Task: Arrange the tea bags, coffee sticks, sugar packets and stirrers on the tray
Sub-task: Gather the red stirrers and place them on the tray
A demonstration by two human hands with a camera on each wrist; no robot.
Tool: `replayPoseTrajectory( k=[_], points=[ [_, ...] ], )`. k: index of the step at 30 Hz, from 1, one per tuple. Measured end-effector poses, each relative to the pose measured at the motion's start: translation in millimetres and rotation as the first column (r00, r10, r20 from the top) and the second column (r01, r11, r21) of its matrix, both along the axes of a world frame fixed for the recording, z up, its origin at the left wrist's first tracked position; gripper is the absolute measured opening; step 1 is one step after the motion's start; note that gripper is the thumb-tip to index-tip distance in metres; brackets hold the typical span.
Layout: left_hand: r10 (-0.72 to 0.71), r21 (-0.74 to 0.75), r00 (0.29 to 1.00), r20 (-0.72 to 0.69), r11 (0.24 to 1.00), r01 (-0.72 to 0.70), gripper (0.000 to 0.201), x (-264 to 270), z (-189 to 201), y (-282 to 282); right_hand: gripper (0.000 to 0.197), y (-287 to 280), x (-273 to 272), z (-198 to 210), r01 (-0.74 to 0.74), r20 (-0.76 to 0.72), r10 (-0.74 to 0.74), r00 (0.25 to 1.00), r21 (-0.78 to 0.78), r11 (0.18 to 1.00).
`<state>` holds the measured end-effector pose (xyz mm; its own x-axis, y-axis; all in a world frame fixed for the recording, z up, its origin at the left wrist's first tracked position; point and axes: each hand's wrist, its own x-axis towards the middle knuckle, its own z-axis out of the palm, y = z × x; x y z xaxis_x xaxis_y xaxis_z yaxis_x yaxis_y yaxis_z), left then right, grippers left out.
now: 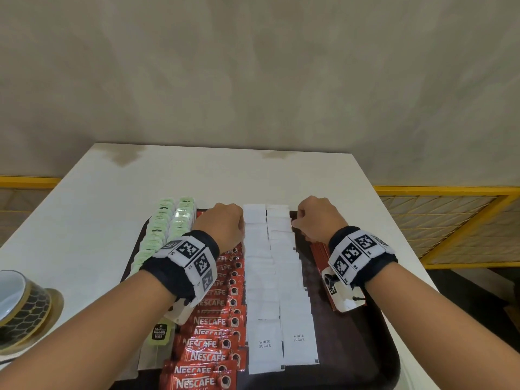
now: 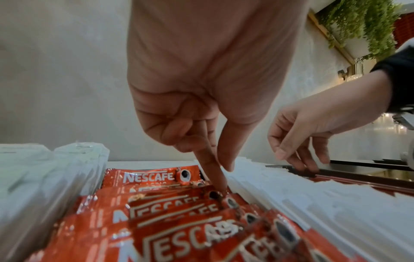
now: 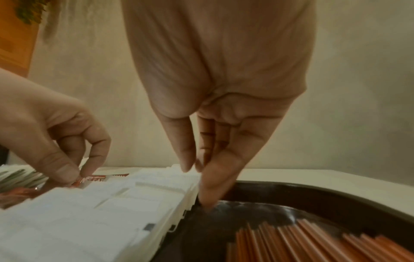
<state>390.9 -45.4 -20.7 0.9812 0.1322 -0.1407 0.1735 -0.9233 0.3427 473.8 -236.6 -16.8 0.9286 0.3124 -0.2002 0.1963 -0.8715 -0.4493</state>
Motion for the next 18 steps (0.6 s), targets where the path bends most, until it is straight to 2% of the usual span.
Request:
replayPoseTrajectory(
  k=[4, 7, 10, 12, 15, 18],
  points=[
    [0.002, -0.073, 1.000, -0.024, 0.997, -0.003, 0.012, 0, -1, -3, 0.018, -2, -5, -9, 0.046, -0.154, -0.039, 0.987, 0.042, 0.998],
    [0.013, -0.103, 1.000, -0.022, 0.995, -0.016, 0.009, -1, -3, -5, 0.006, 3, -8, -13, 0.041, -0.202, -0.025, 0.979, 0.076, 0.996],
    [0.023, -0.115, 1.000, -0.012, 0.993, -0.024, 0.005, -2, -4, -3, 0.007, 2, -10, -11, 0.050, -0.199, -0.032, 0.979, 0.087, 0.995],
    [0.027, -0.102, 1.000, -0.002, 0.994, -0.027, 0.003, -4, -3, -2, 0.010, -2, -14, -5, 0.046, -0.145, -0.029, 0.989, 0.115, 0.992],
    [0.016, -0.078, 0.998, 0.058, 0.997, -0.012, 0.003, -7, -1, -2, 0.014, -1, -24, 1, -0.100, 0.020, 0.098, 0.995, 0.143, 0.985],
    [-0.042, -0.072, 0.994, 0.101, 0.996, 0.049, 0.009, -11, 1, -9, 0.012, 7, -29, 2, -0.278, 0.043, 0.276, 0.960, 0.036, 0.960]
  ],
)
